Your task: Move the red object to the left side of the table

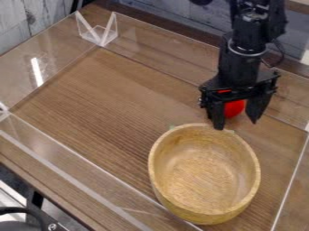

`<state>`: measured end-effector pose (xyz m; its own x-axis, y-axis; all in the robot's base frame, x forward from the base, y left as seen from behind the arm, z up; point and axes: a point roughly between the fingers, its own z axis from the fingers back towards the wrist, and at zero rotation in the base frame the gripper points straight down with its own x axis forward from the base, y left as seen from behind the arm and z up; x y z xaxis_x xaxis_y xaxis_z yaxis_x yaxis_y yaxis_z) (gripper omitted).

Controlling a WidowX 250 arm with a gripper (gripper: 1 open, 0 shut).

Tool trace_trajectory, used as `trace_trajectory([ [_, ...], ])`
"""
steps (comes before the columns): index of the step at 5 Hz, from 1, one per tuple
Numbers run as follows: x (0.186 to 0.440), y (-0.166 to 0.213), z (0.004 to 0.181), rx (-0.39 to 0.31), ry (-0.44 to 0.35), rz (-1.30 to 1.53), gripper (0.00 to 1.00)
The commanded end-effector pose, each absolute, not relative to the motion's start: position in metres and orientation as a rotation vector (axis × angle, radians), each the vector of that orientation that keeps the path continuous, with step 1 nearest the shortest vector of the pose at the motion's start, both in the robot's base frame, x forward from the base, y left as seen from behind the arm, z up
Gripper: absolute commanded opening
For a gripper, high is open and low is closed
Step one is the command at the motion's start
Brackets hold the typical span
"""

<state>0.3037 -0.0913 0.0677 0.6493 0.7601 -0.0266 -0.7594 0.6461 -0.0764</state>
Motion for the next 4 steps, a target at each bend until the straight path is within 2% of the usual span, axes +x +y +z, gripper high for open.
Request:
trace_trajectory([
  [1, 0.322, -0.084, 0.083, -0.138, -0.065, 0.910, 1.00],
  [4, 0.357, -0.060, 0.089, -0.160, -0.092, 0.987, 1.00],
])
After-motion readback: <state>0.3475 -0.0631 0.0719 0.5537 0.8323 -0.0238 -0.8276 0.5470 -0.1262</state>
